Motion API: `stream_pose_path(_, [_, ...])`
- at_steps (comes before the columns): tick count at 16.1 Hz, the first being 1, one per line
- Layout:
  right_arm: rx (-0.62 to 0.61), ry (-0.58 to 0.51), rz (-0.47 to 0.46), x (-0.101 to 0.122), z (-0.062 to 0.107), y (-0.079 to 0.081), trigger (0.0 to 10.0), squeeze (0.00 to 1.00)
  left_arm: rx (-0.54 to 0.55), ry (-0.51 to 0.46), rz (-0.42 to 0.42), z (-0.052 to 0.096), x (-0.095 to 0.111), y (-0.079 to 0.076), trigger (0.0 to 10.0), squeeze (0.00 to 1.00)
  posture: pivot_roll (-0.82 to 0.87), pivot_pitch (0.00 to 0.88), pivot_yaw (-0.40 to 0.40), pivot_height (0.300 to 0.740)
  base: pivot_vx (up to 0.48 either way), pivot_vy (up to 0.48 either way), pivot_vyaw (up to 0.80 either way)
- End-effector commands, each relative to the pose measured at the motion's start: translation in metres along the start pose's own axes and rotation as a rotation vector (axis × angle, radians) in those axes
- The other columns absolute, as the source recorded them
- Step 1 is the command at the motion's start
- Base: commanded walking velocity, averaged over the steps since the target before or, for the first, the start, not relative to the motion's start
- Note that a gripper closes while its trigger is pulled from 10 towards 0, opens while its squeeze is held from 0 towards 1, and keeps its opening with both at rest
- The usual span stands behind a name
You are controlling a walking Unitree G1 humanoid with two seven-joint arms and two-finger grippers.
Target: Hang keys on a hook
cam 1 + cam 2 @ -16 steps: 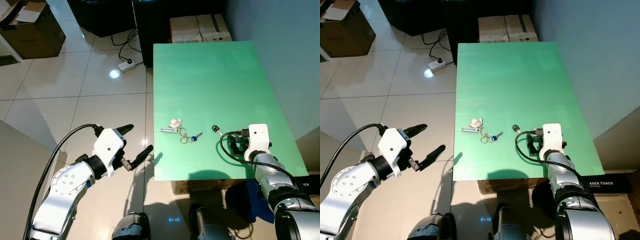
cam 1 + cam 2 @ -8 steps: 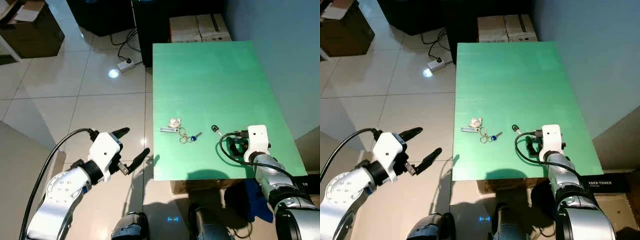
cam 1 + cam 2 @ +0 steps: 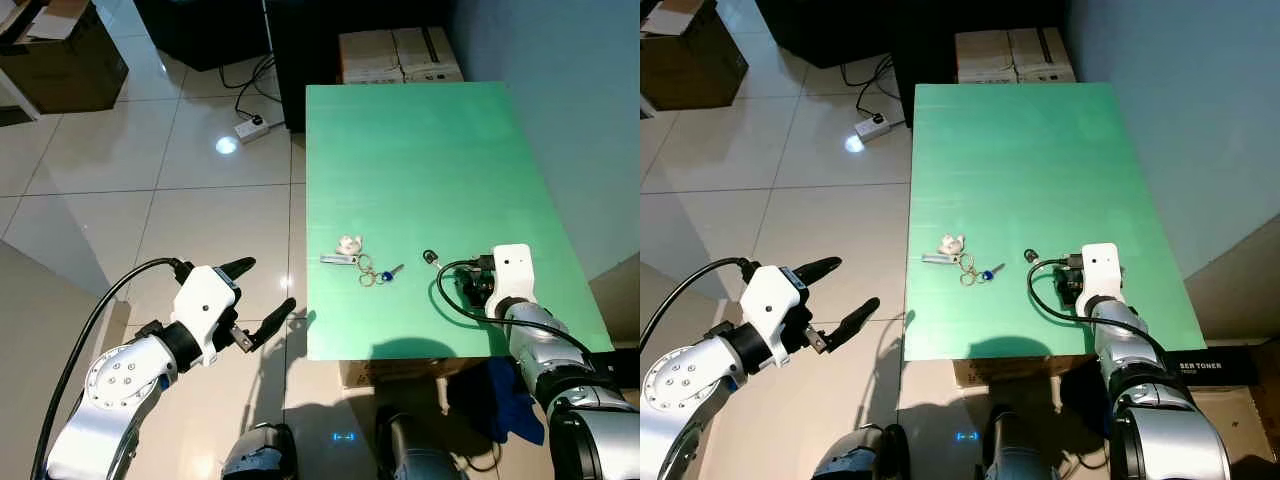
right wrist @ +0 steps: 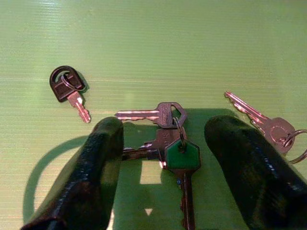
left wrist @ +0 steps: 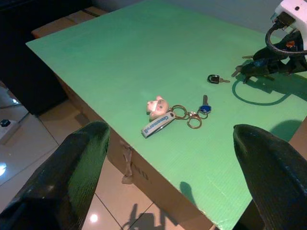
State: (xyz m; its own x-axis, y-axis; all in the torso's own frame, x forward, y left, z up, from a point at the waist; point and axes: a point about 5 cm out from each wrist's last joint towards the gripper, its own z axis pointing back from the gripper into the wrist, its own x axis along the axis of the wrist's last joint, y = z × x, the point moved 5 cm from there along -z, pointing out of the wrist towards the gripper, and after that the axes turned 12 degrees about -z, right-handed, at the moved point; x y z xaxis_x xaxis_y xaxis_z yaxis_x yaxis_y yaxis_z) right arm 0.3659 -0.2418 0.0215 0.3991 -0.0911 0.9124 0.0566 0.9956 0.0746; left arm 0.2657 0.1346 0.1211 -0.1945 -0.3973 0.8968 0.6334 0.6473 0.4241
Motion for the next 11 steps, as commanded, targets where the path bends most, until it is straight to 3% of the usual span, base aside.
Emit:
stream_pose_path(1, [0.000, 0.031, -0.007, -0.008, 0.001, -0.001, 0.0, 0.00, -0.004, 0.016, -0.003, 0.004, -0.002, 0.000, 10.0, 0.00, 0.08, 0.227, 0.045, 0.740, 0.000, 0.000, 0.00])
stream_pose_path(5, [-0.016, 0.029, -0.015, -0.008, 0.002, -0.006, 0.0, 0.00, -0.005, 0.013, -0.003, 0.001, -0.002, 0.000, 10.0, 0.00, 0.07, 0.223, 0.050, 0.740, 0.000, 0.000, 0.00])
stream_pose_path(6, [-0.030, 0.017, -0.009, -0.006, 0.002, -0.007, 3.2, 0.00, -0.004, 0.015, -0.002, 0.002, -0.003, 0.000, 10.0, 0.00, 0.07, 0.212, 0.058, 0.740, 0.000, 0.000, 0.00])
stream_pose_path(7, [-0.047, 0.001, 0.014, -0.004, 0.002, -0.007, 10.0, 0.00, -0.008, 0.028, -0.011, 0.004, -0.007, -0.001, 10.0, 0.00, 0.06, 0.210, 0.065, 0.740, 0.000, 0.000, 0.00])
stream_pose_path(11, [-0.028, -0.028, 0.008, 0.001, 0.001, -0.004, 10.0, 0.00, 0.012, 0.039, -0.022, 0.002, -0.011, 0.005, 10.0, 0.00, 0.04, 0.199, 0.070, 0.740, 0.000, 0.000, 0.00])
